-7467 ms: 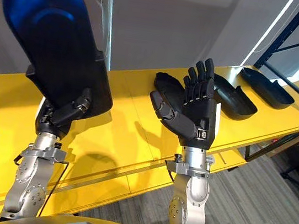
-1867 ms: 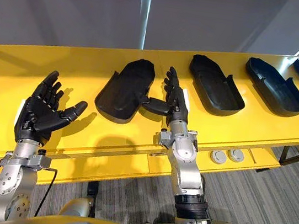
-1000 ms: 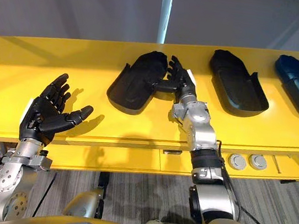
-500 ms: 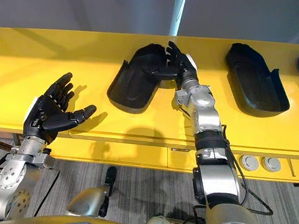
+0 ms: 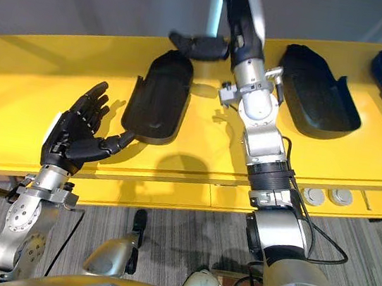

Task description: Walk over and take three plastic housings, then place them on the shelf

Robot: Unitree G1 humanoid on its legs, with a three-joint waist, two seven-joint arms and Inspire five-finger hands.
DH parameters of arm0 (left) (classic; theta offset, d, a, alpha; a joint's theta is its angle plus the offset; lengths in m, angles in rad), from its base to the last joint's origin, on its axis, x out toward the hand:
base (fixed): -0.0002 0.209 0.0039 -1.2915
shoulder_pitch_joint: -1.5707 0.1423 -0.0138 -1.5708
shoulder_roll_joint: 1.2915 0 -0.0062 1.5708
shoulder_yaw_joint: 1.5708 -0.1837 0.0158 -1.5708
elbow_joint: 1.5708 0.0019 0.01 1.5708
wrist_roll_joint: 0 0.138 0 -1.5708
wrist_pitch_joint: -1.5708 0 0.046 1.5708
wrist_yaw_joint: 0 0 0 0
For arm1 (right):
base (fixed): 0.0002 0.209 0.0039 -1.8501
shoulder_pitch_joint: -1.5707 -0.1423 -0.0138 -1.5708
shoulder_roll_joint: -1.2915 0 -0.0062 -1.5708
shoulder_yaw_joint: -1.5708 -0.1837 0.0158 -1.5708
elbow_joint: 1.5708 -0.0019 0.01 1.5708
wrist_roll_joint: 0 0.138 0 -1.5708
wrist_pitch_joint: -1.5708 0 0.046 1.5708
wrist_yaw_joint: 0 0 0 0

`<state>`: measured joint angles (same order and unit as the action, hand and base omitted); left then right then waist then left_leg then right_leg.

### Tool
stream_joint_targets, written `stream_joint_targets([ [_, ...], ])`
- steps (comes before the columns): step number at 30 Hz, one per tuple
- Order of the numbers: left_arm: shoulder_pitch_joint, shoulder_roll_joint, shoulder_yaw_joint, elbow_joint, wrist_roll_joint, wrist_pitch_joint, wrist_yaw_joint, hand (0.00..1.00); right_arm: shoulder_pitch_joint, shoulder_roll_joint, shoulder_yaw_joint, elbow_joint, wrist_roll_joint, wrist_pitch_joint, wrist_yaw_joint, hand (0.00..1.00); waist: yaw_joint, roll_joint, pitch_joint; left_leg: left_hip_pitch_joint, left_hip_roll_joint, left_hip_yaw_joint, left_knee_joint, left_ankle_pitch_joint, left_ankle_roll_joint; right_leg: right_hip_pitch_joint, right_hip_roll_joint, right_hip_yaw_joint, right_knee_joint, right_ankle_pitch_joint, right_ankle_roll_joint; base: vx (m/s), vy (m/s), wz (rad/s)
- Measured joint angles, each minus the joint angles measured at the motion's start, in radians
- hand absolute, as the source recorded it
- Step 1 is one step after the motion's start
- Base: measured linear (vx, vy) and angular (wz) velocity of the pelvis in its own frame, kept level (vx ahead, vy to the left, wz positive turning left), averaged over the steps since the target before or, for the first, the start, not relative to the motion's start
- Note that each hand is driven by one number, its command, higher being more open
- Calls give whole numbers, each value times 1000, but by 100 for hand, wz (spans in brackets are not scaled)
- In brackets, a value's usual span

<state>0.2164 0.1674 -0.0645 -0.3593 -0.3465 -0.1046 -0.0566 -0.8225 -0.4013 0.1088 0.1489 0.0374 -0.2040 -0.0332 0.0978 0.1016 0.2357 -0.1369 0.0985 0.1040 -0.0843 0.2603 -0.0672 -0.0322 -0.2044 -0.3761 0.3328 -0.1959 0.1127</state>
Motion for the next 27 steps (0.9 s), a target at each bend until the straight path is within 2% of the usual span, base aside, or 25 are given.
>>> stream_joint_targets([
  [2,-19,1,-21,19,0,2,0,100,63,0,-32,-166,0,-51,-28,100,-21,-6,-3,10,0,13,-1,-12,2,6,0,10,-8,3,4,3,-33,-15],
  [5,-24,6,-28,32,0,31,-1,100,159,-1,-52,-295,14,-65,-26,100,-40,-9,-4,18,2,37,-4,-16,5,9,5,28,-34,20,8,13,-13,-21],
  [7,-31,9,-43,43,0,73,0,100,237,-1,-64,-342,36,-56,-21,100,-51,-11,-6,24,2,48,-4,-21,8,18,8,38,-57,34,11,16,2,-17],
  [9,-32,8,-61,46,5,139,5,100,323,-1,-86,-387,70,-21,-10,100,-52,-13,-7,24,4,67,-4,-24,11,19,13,54,-82,56,13,18,6,-22],
  [12,-43,7,-57,42,6,163,24,100,431,1,-131,-445,103,14,26,100,-53,-15,-9,25,3,70,-5,-26,12,34,16,54,-113,74,17,6,2,-3],
  [16,-40,7,-54,43,43,174,47,100,563,14,-159,-526,109,26,75,100,-54,-33,-31,23,2,80,-5,-35,10,39,19,60,-144,90,21,13,5,-7],
  [20,-18,6,-30,42,44,170,57,100,663,40,-195,-555,138,26,117,100,-77,-57,-49,23,2,88,-5,-40,10,47,23,68,-176,105,24,9,2,-6],
  [24,-15,5,-20,40,45,170,83,100,739,68,-232,-558,182,27,160,100,-80,-58,-50,23,7,99,-5,-40,10,47,31,83,-199,115,22,-20,-1,-9],
  [27,-9,-5,10,33,85,168,106,100,803,101,-235,-585,232,102,208,100,-91,-59,-50,21,14,105,-5,-40,9,47,38,88,-211,119,17,5,-15,-7],
])
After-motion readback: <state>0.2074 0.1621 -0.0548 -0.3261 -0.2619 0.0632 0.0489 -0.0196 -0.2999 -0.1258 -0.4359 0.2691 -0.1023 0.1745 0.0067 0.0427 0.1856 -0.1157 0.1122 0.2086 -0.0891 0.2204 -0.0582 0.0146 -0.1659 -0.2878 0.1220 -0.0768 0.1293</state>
